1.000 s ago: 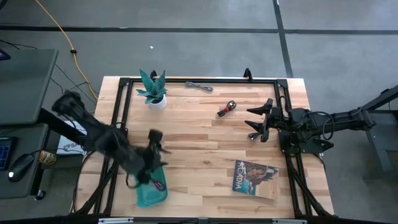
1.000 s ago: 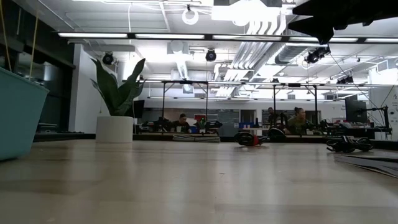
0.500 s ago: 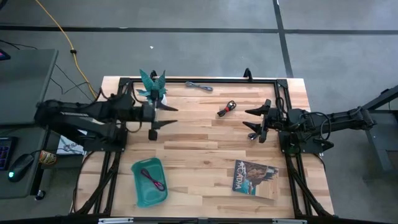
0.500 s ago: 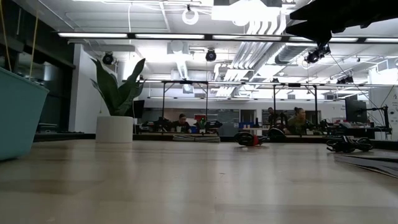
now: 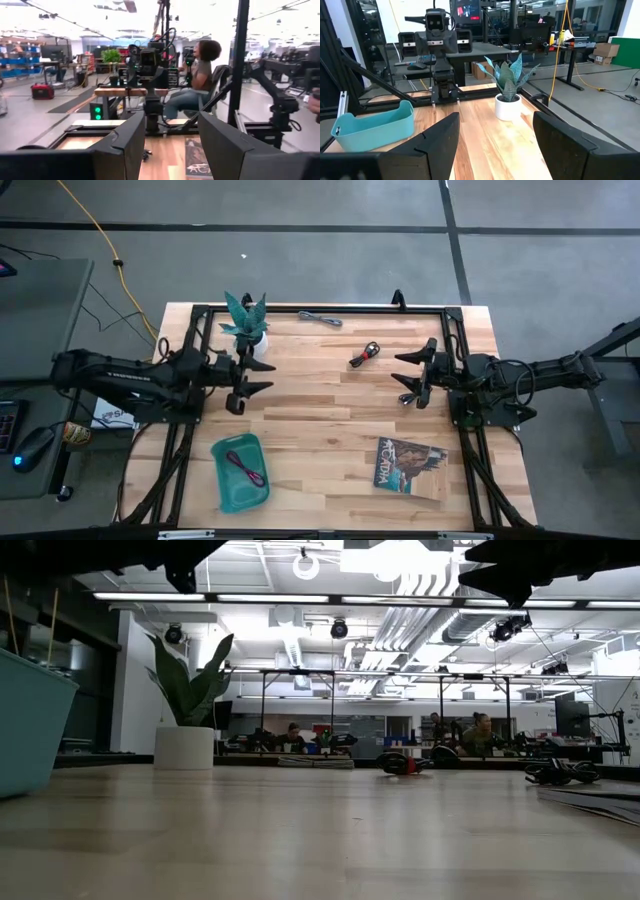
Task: Pick and place USB-C Cables
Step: Put the right black USB cable into the green bin
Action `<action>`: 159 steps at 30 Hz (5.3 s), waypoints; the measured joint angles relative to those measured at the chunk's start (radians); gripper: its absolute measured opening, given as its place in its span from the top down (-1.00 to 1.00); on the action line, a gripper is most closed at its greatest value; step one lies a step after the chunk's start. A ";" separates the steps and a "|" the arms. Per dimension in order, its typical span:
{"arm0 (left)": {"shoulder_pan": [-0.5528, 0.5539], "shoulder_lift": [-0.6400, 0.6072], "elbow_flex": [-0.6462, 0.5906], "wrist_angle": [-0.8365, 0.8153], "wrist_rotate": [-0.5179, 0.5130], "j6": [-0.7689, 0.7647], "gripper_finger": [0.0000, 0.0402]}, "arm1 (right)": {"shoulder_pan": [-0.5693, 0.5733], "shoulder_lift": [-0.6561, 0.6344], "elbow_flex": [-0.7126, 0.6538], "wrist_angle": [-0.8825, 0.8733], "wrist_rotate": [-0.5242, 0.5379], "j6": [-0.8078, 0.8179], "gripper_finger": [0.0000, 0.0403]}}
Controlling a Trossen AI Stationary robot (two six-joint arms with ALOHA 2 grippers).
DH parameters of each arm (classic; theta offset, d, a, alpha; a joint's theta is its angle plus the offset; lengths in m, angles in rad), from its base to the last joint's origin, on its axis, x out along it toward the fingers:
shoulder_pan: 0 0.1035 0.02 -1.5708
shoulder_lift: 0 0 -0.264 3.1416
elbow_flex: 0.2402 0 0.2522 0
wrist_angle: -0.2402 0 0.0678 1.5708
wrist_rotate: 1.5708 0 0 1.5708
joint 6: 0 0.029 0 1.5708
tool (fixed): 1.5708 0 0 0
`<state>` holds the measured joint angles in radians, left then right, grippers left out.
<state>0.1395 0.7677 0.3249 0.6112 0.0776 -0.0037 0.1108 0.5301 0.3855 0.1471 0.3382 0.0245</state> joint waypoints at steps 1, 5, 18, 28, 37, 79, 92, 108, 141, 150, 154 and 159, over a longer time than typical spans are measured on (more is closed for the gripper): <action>-0.004 0.000 -0.006 0.005 -0.006 0.013 0.19 | 0.000 0.000 0.000 0.000 0.000 -0.003 -0.22; -0.005 0.000 -0.007 0.055 -0.043 0.007 0.19 | 0.000 0.000 0.000 0.000 0.000 -0.005 -0.22; -0.005 0.000 -0.007 0.068 -0.044 0.015 0.19 | 0.000 0.003 0.000 -0.013 0.000 0.016 -0.22; -0.005 0.000 -0.007 0.068 -0.044 0.015 0.19 | 0.000 0.124 0.000 -0.372 0.028 0.113 -0.22; -0.005 0.000 -0.007 0.067 -0.044 0.015 0.19 | 0.000 0.211 0.000 -0.624 -0.093 0.301 -0.22; -0.005 0.000 -0.007 0.067 -0.044 0.015 0.19 | -0.016 0.558 0.535 -1.455 -0.014 1.092 -0.22; -0.005 0.001 -0.007 0.066 -0.044 0.015 0.19 | -0.059 0.661 0.574 -1.505 -0.145 0.847 -0.22; -0.005 0.001 -0.007 0.066 -0.044 0.015 0.19 | -0.065 0.661 0.413 -1.293 -0.264 0.337 -0.22; -0.005 0.001 -0.007 0.066 -0.044 0.007 0.19 | -0.204 0.845 0.299 -1.036 -0.321 0.221 -0.22; -0.005 0.002 -0.006 0.066 -0.044 0.007 0.19 | -0.236 0.971 0.305 -1.025 -0.318 0.217 -0.22; -0.005 0.002 -0.006 0.066 -0.044 0.007 0.19 | -0.237 0.997 0.306 -1.010 -0.321 0.211 -0.22; -0.005 0.002 -0.006 0.066 -0.044 0.007 0.19 | -0.235 0.990 0.303 -1.007 -0.303 0.222 -0.22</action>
<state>0.1347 0.7696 0.3186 0.6771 0.0337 0.0031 -0.1246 1.5204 0.6880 -0.8604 0.0352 0.2468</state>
